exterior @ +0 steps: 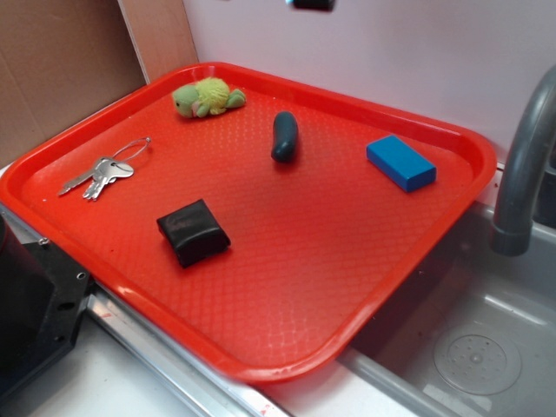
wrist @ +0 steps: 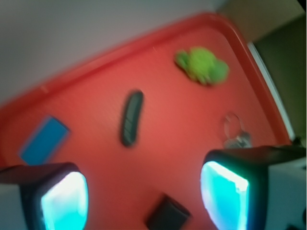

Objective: Grab the plastic pickle.

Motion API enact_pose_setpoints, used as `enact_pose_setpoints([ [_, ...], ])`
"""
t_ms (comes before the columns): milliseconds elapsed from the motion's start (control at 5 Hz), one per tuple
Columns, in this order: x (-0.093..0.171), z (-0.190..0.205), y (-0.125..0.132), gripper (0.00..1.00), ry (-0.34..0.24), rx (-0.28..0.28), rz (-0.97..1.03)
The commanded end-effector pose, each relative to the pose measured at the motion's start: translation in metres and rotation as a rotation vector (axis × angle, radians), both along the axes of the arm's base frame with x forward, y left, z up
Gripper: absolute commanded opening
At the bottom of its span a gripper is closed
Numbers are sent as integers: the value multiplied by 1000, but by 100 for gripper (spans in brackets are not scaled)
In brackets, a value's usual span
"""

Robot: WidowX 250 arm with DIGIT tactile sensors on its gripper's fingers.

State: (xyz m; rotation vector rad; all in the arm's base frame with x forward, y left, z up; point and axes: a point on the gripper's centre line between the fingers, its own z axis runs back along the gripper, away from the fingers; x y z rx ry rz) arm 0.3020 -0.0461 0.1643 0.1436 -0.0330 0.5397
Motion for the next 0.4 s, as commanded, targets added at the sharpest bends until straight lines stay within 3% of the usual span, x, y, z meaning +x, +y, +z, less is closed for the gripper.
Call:
enact_pose_setpoints([
  [0,4,-67,10,100,129,60,-29],
  [200,-4,-95,25,100,180,99,-20],
])
